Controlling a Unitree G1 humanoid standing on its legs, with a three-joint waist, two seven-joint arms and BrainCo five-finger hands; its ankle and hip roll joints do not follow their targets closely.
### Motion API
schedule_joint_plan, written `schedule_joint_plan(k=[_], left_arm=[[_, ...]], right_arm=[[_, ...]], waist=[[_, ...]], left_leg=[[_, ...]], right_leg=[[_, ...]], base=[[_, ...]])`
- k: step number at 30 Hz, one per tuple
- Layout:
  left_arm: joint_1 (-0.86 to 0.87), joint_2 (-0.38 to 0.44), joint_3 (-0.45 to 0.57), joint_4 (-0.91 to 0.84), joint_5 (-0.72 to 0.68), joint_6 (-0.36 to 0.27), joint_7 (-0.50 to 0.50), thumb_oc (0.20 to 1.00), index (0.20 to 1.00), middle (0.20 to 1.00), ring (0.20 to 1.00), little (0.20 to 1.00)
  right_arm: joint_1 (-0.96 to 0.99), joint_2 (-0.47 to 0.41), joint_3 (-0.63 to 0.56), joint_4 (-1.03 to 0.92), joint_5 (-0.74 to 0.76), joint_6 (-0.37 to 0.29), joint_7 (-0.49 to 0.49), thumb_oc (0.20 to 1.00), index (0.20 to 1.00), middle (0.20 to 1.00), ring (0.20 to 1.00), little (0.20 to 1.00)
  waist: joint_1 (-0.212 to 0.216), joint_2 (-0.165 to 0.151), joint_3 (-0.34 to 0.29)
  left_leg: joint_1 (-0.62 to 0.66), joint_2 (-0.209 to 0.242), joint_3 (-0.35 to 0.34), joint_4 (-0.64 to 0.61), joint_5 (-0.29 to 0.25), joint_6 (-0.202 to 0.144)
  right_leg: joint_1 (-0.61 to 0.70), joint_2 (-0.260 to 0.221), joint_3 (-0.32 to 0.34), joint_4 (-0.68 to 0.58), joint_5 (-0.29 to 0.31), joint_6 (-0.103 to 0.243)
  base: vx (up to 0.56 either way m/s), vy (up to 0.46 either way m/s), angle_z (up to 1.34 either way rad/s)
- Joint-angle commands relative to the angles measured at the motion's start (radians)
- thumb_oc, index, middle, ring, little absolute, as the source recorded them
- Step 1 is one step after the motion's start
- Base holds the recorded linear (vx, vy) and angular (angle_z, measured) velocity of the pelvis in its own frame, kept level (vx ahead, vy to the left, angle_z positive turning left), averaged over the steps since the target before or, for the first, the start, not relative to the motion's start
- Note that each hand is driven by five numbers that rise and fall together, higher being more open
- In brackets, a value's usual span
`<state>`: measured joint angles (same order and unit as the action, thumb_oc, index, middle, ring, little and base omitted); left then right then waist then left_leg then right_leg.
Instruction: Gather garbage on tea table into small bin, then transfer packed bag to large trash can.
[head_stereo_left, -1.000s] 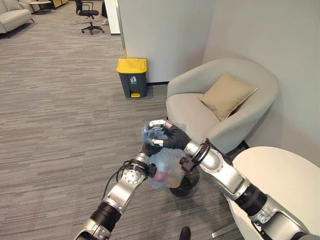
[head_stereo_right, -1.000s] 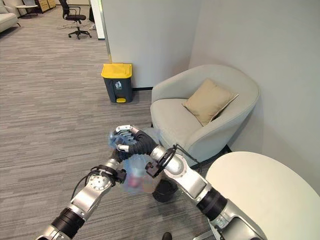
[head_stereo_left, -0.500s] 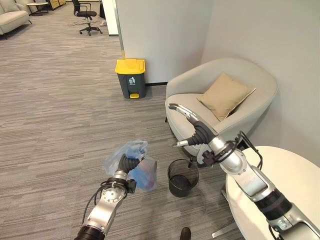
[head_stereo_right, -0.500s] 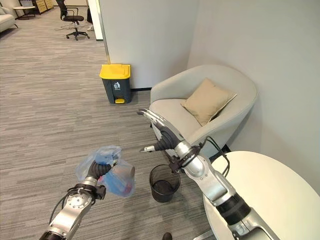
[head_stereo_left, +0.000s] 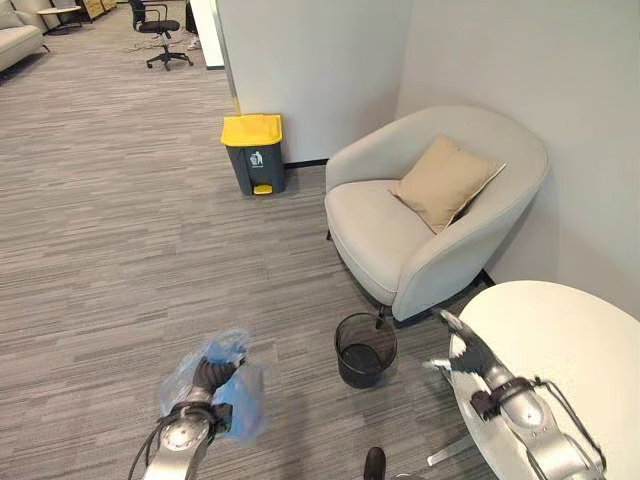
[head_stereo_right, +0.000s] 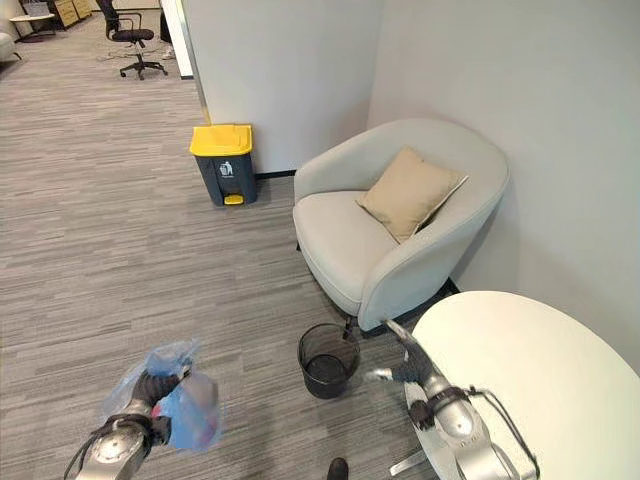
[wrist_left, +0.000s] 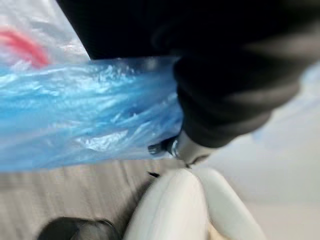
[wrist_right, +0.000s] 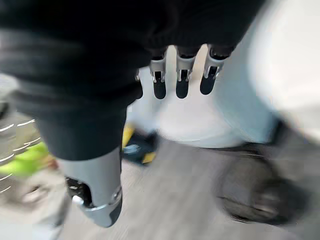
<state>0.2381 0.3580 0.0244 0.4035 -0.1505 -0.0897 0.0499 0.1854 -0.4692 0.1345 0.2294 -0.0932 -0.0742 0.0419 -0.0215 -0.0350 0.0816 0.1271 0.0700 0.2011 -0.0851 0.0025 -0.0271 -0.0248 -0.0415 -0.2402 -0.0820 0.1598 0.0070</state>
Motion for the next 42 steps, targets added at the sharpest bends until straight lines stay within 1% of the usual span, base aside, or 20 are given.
schedule_joint_plan(k=[1,5,6,8,10,11,13,14,15,17,19,20,23,27,34,37,38,39,41,42], left_arm=[[-0.012,0.047,0.046,-0.002,-0.04,-0.054,-0.041,0.2,0.2,0.2,0.2,0.2],[0.023,0.031,0.087,0.042,-0.081,-0.047,-0.053,0.2,0.2,0.2,0.2,0.2],[-0.025,0.038,0.067,0.039,-0.084,-0.051,-0.038,0.2,0.2,0.2,0.2,0.2],[-0.064,0.049,0.041,0.044,-0.079,-0.054,-0.039,0.2,0.2,0.2,0.2,0.2],[-0.079,0.051,0.024,0.051,-0.075,-0.055,-0.043,0.2,0.2,0.2,0.2,0.2],[-0.086,0.051,0.012,0.058,-0.071,-0.056,-0.037,0.2,0.2,0.2,0.2,0.2],[-0.089,0.05,0.008,0.06,-0.065,-0.055,-0.034,0.2,0.2,0.2,0.2,0.2],[-0.095,0.056,0.007,0.059,-0.061,-0.056,-0.029,0.2,0.2,0.2,0.2,0.2],[-0.097,0.061,0.007,0.055,-0.059,-0.055,-0.026,0.2,0.2,0.2,0.2,0.2],[-0.118,0.086,0.005,0.054,-0.046,-0.056,-0.024,0.2,0.2,0.2,0.2,0.2],[-0.139,0.097,-0.005,0.055,-0.04,-0.06,-0.016,0.2,0.2,0.2,0.2,0.2],[-0.142,0.098,-0.011,0.046,-0.043,-0.061,-0.016,0.2,0.2,0.2,0.2,0.2],[-0.147,0.1,-0.014,0.044,-0.045,-0.064,-0.014,0.2,0.2,0.2,0.2,0.2],[-0.158,0.091,-0.019,0.058,-0.041,-0.06,-0.015,0.2,0.2,0.2,0.2,0.2],[-0.165,0.077,-0.036,0.066,-0.024,-0.059,-0.016,0.2,0.2,0.2,0.2,0.2],[-0.161,0.067,-0.045,0.065,-0.02,-0.058,-0.019,0.2,0.2,0.2,0.2,0.2],[-0.16,0.066,-0.045,0.065,-0.02,-0.058,-0.019,0.2,0.2,0.2,0.2,0.2],[-0.15,0.06,-0.049,0.068,-0.024,-0.059,-0.022,0.2,0.2,0.2,0.2,0.2],[-0.151,0.056,-0.048,0.066,-0.033,-0.062,-0.02,0.2,0.2,0.2,0.2,0.2],[-0.151,0.056,-0.047,0.066,-0.033,-0.062,-0.02,0.2,0.2,0.2,0.2,0.2]], right_arm=[[-0.051,0.018,-0.037,-0.01,0.063,-0.037,-0.007,1.0,1.0,1.0,1.0,1.0],[-0.02,0.06,-0.108,0.059,0.121,-0.04,-0.039,1.0,1.0,1.0,1.0,1.0],[-0.038,0.064,-0.121,0.058,0.131,-0.043,-0.067,1.0,1.0,1.0,1.0,1.0],[-0.045,0.066,-0.117,0.071,0.131,-0.045,-0.085,1.0,1.0,1.0,1.0,1.0],[-0.051,0.067,-0.108,0.076,0.125,-0.041,-0.088,1.0,1.0,1.0,1.0,1.0],[-0.058,0.066,-0.098,0.083,0.117,-0.037,-0.093,1.0,1.0,1.0,1.0,1.0],[-0.069,0.074,-0.085,0.092,0.109,-0.032,-0.096,1.0,1.0,1.0,1.0,1.0],[-0.084,0.084,-0.073,0.102,0.105,-0.028,-0.098,1.0,1.0,1.0,1.0,1.0],[-0.091,0.089,-0.065,0.107,0.101,-0.026,-0.1,1.0,1.0,1.0,1.0,1.0],[-0.097,0.103,-0.063,0.105,0.099,-0.026,-0.102,1.0,1.0,1.0,1.0,1.0],[-0.108,0.107,-0.056,0.109,0.103,-0.027,-0.108,1.0,1.0,1.0,1.0,1.0],[-0.106,0.105,-0.054,0.102,0.106,-0.025,-0.106,1.0,1.0,1.0,1.0,1.0],[-0.123,0.094,-0.047,0.105,0.113,-0.03,-0.11,1.0,1.0,1.0,1.0,1.0],[-0.124,0.084,-0.048,0.104,0.113,-0.028,-0.111,1.0,1.0,1.0,1.0,1.0],[-0.099,0.076,-0.053,0.095,0.111,-0.027,-0.107,1.0,1.0,1.0,1.0,1.0],[-0.079,0.061,-0.068,0.099,0.11,-0.031,-0.11,1.0,1.0,1.0,1.0,1.0],[-0.078,0.061,-0.068,0.099,0.11,-0.031,-0.11,1.0,1.0,1.0,1.0,1.0],[-0.068,0.048,-0.08,0.107,0.126,-0.037,-0.11,1.0,1.0,1.0,1.0,1.0],[-0.064,0.043,-0.084,0.116,0.138,-0.039,-0.112,1.0,1.0,1.0,1.0,1.0],[-0.064,0.043,-0.084,0.116,0.138,-0.039,-0.112,1.0,1.0,1.0,1.0,1.0]], waist=[[-0.002,-0.025,-0.022],[0.01,-0.028,0.042],[0.015,-0.03,0.084],[0.006,-0.025,0.09],[-0.002,-0.022,0.086],[-0.001,-0.018,0.085],[0.001,-0.021,0.083],[0.005,-0.027,0.088],[0.01,-0.024,0.089],[0.012,-0.035,0.105],[0.002,-0.033,0.123],[-0.011,-0.028,0.129],[-0.017,-0.021,0.146],[-0.041,-0.022,0.157],[-0.07,-0.025,0.144],[-0.093,-0.016,0.109],[-0.095,-0.014,0.108],[-0.113,0.005,0.083],[-0.119,0.002,0.075],[-0.12,0.001,0.074]], left_leg=[[-0.053,-0.024,-0.052,0.036,-0.044,-0.017],[-0.149,-0.026,-0.079,0.151,-0.063,-0.021],[-0.256,-0.017,-0.046,0.246,-0.063,-0.036],[-0.267,0.011,0.036,0.276,-0.08,-0.028],[-0.262,0.015,0.06,0.273,-0.088,-0.018],[-0.252,0.014,0.048,0.276,-0.12,-0.019],[-0.244,0.003,0.046,0.26,-0.126,-0.008],[-0.252,-0.015,0.056,0.251,-0.11,0.015],[-0.239,-0.021,0.044,0.25,-0.14,0.017],[-0.237,-0.044,0.047,0.243,-0.133,0.043],[-0.224,-0.057,0.03,0.239,-0.139,0.053],[-0.208,-0.076,0.01,0.226,-0.144,0.062],[-0.18,-0.095,-0.011,0.202,-0.156,0.073],[-0.128,-0.135,-0.064,0.181,-0.188,0.08],[-0.036,-0.149,-0.134,0.178,-0.252,0.049],[-0.01,-0.114,-0.143,0.208,-0.277,0.006],[-0.01,-0.113,-0.144,0.209,-0.278,0.005],[-0.023,-0.057,-0.123,0.319,-0.23,-0.039],[-0.069,-0.037,-0.11,0.424,-0.166,-0.056],[-0.07,-0.038,-0.111,0.424,-0.165,-0.056]], right_leg=[[0.077,-0.038,0.048,0.056,-0.208,0.09],[0.044,-0.05,0.034,0.086,-0.222,0.078],[0.003,-0.081,-0.028,0.111,-0.22,0.073],[-0.006,-0.1,-0.086,0.122,-0.222,0.074],[-0.004,-0.109,-0.108,0.126,-0.221,0.078],[0.013,-0.113,-0.108,0.137,-0.241,0.09],[0.013,-0.128,-0.105,0.148,-0.241,0.101],[-0.01,-0.152,-0.105,0.179,-0.225,0.104],[-0.015,-0.16,-0.091,0.217,-0.247,0.117],[-0.06,-0.193,-0.068,0.313,-0.231,0.123],[-0.112,-0.174,-0.01,0.383,-0.22,0.125],[-0.151,-0.128,0.063,0.382,-0.219,0.121],[-0.216,-0.105,0.079,0.359,-0.187,0.115],[-0.308,-0.072,0.109,0.278,-0.124,0.131],[-0.34,-0.085,0.047,0.206,-0.088,0.143],[-0.296,-0.089,0.045,0.204,-0.092,0.122],[-0.295,-0.088,0.043,0.203,-0.093,0.122],[-0.225,-0.05,0.039,0.183,-0.126,0.095],[-0.181,-0.027,0.054,0.153,-0.143,0.074],[-0.182,-0.028,0.053,0.153,-0.143,0.074]], base=[[-0.03,-0.02,0.03],[-0.17,-0.016,0.25],[-0.35,0.035,0.57],[-0.14,0.075,1.54],[0.1,0.13,1.01],[0.2,0.197,0.55],[0.11,0.248,0.59],[0.1,0.298,0.32],[0.1,0.29,0.05],[0.07,0.236,-0.05],[0.09,0.193,0.15],[0.22,0.187,0.26],[0.16,0.087,0.19],[0.3,0.038,0.22],[0.3,-0.089,0.49],[0.32,-0.199,0.77],[0.38,-0.244,0.97],[0.36,-0.211,0.66],[0.27,-0.169,-0.01],[0.13,-0.108,-0.44]])
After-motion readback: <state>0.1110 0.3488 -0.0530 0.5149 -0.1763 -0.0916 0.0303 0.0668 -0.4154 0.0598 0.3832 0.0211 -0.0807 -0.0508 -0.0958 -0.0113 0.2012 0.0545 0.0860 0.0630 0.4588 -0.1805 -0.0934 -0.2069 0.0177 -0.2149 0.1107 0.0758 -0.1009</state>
